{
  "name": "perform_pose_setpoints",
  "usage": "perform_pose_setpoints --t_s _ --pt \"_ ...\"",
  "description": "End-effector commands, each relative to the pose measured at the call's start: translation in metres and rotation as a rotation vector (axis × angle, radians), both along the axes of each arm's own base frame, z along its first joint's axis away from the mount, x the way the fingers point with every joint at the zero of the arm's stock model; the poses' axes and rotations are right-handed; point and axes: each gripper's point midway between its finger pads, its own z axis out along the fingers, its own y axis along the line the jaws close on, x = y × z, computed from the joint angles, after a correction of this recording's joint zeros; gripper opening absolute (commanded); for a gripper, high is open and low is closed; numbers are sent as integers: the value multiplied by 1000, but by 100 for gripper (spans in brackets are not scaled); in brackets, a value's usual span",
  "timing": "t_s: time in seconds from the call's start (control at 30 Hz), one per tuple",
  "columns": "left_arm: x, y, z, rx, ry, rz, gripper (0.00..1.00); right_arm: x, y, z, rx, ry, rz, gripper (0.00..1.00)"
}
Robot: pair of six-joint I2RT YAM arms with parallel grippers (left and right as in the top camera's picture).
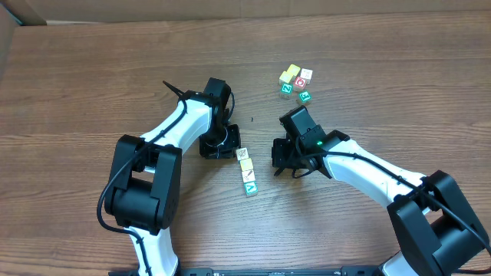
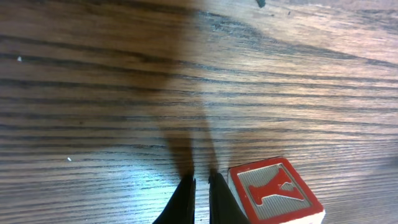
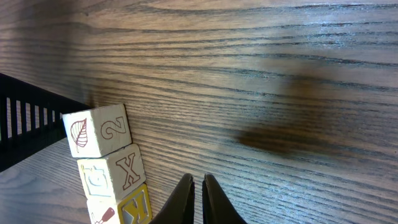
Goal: Flip 3 blocks
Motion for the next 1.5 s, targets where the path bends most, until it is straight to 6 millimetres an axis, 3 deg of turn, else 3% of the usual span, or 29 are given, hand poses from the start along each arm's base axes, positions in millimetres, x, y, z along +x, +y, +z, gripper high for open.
perform_pose_setpoints --t_s 0.0,1.47 --pt "-3 -7 -1 -15 7 1 4 2 0 -2 -6 -5 -5 8" --pt "-7 -9 -1 -6 49 113 4 1 0 -2 -7 -4 -5 9"
